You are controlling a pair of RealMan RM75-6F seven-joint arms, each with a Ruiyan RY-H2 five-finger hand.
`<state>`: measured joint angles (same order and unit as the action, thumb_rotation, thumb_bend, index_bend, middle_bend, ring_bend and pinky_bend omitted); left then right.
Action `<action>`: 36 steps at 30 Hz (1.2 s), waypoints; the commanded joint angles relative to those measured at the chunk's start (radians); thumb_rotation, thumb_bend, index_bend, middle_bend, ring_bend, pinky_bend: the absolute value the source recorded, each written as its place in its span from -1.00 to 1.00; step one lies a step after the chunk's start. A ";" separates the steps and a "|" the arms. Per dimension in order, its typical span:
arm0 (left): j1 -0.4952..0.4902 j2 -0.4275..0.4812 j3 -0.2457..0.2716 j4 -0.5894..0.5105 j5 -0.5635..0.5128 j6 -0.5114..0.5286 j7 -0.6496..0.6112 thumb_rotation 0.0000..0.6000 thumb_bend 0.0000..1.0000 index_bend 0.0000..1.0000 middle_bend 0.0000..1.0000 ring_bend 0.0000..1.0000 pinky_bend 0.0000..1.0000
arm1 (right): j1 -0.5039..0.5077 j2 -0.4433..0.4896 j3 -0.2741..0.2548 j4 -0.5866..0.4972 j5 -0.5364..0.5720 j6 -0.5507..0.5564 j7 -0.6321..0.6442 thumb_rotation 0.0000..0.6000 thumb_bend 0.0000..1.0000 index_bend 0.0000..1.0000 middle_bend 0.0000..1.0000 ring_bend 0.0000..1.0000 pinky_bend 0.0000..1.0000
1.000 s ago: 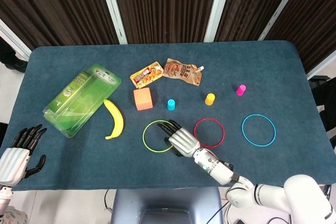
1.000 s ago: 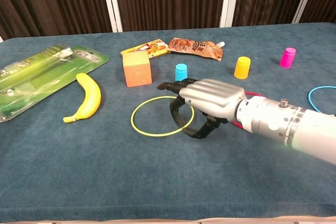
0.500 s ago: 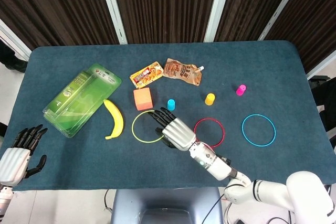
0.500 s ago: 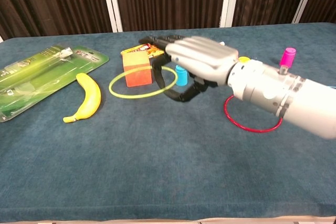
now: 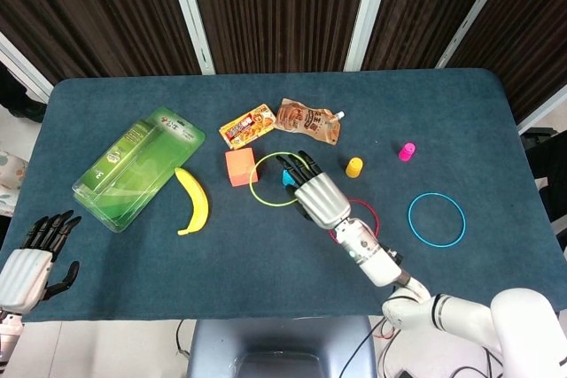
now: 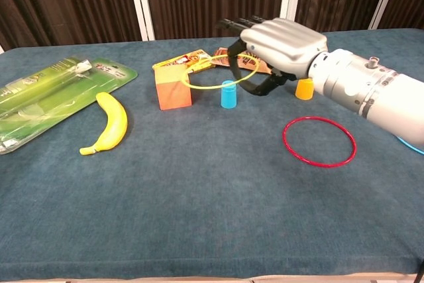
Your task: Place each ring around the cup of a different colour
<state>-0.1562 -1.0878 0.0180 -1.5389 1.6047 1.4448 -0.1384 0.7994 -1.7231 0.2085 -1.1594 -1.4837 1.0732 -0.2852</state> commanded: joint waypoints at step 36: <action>-0.004 -0.008 0.010 -0.013 0.011 -0.012 0.034 1.00 -0.04 -1.00 -1.00 -1.00 -0.90 | -0.298 0.276 -0.277 -0.170 -0.043 0.100 0.120 1.00 0.00 0.16 -0.92 -1.00 -1.00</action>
<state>-0.1602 -1.0955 0.0276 -1.5513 1.6158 1.4328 -0.1046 0.5129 -1.4365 -0.0642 -1.3598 -1.5279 1.1836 -0.1808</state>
